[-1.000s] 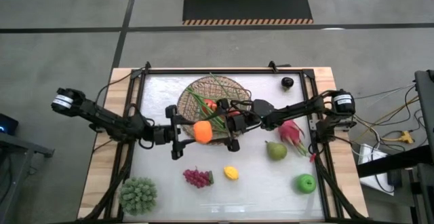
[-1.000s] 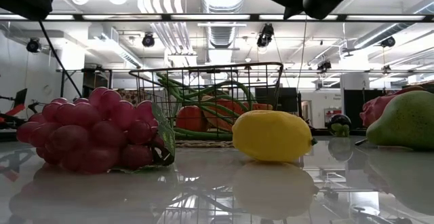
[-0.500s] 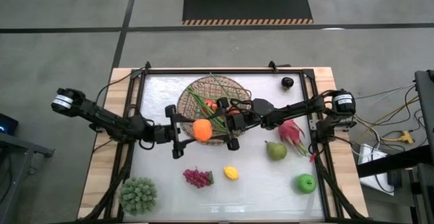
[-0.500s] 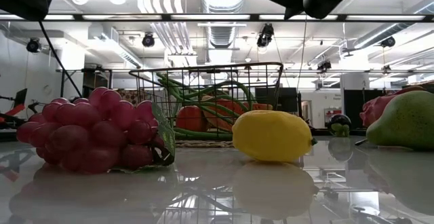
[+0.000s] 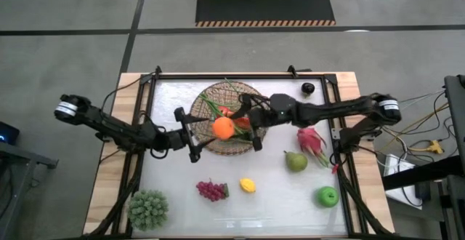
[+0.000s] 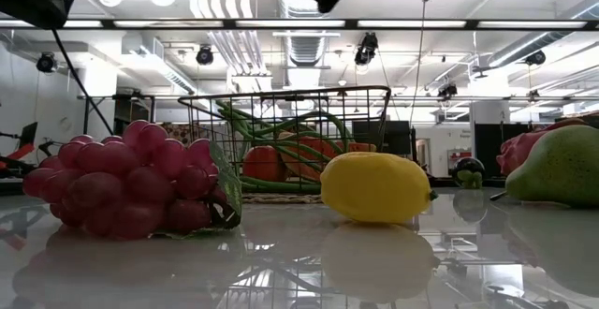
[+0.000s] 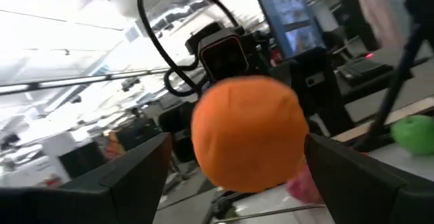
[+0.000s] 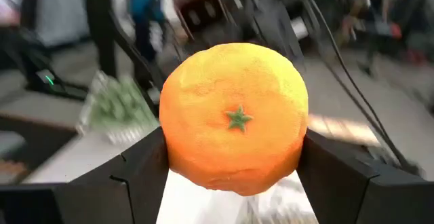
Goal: Build produce basket
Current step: Put the orange into the wire basket
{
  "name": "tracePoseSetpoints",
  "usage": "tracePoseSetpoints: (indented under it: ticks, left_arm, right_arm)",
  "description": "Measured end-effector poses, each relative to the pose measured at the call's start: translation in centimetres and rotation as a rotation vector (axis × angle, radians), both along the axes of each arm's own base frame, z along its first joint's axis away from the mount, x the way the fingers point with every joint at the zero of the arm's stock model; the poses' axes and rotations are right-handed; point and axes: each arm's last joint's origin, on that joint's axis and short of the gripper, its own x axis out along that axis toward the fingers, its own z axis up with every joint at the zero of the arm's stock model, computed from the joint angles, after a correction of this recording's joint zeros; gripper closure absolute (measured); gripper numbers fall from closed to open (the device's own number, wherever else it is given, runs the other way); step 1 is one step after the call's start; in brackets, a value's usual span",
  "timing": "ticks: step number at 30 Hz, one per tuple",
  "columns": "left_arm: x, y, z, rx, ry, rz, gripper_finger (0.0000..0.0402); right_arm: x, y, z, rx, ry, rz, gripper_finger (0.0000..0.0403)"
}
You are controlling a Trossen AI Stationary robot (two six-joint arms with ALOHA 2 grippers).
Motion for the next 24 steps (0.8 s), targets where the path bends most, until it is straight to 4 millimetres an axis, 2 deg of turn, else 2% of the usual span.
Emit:
tracePoseSetpoints:
  ticks: [6, 11, 14, 18, 24]
  left_arm:
    - [-0.5, 0.5, 0.7, 0.012, -0.021, 0.075, 0.0084]
    - [-0.6, 0.7, 0.7, -0.009, -0.012, 0.145, 0.0084]
    - [-0.6, 0.8, 0.7, -0.012, -0.011, 0.152, 0.0084]
    - [-0.6, 0.7, 0.7, -0.011, -0.011, 0.151, 0.0084]
    - [-0.6, 0.7, 0.6, -0.014, -0.011, 0.15, 0.0084]
  right_arm:
    - [-1.1, -0.5, 3.0, -0.014, 0.293, -0.156, 0.0137]
    - [-1.5, -1.3, 3.4, -0.015, 0.585, -0.218, 0.0138]
    - [-1.6, -2.6, 2.6, 0.023, 0.743, -0.272, 0.0139]
    - [-1.5, -4.7, 0.2, 0.073, 0.914, -0.328, 0.0139]
    - [-0.4, -6.9, -3.8, 0.189, 1.073, -0.265, 0.0139]
